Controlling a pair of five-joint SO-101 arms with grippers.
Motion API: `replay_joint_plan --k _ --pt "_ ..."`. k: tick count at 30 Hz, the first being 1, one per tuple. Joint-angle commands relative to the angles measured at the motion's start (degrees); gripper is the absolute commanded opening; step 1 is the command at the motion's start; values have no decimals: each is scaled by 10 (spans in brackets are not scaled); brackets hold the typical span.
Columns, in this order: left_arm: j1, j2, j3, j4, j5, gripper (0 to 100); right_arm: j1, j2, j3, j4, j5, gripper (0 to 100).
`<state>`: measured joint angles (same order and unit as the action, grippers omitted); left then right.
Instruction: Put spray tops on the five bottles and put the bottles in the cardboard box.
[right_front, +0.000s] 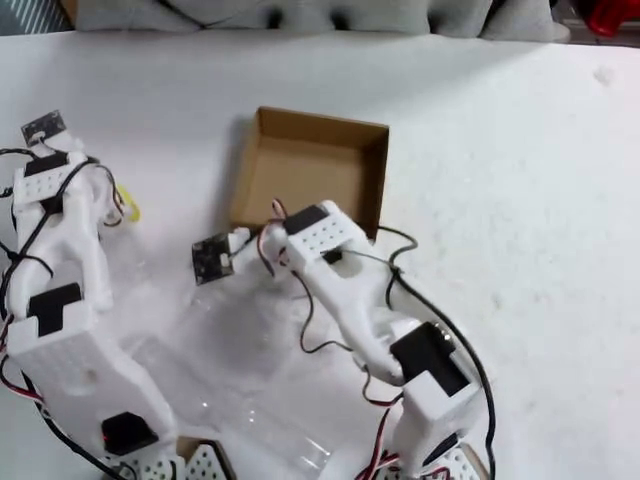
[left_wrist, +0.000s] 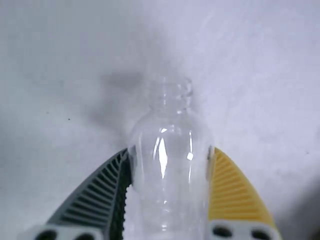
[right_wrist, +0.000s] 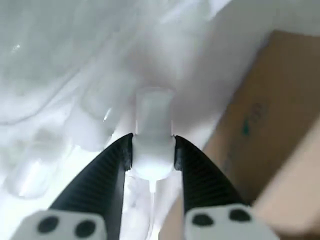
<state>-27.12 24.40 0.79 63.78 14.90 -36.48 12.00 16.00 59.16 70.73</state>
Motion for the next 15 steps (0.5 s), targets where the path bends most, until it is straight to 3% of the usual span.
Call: replay_joint_plan --k 1,8,15 --pt "13 -6 -11 -12 -8 21 12 -64 -53 63 -12 16" --pt "13 -6 -11 -13 -8 21 10 -194 -118 119 -172 16" --pt "14 -6 -8 -11 -8 21 14 -286 -221 98 -503 16"
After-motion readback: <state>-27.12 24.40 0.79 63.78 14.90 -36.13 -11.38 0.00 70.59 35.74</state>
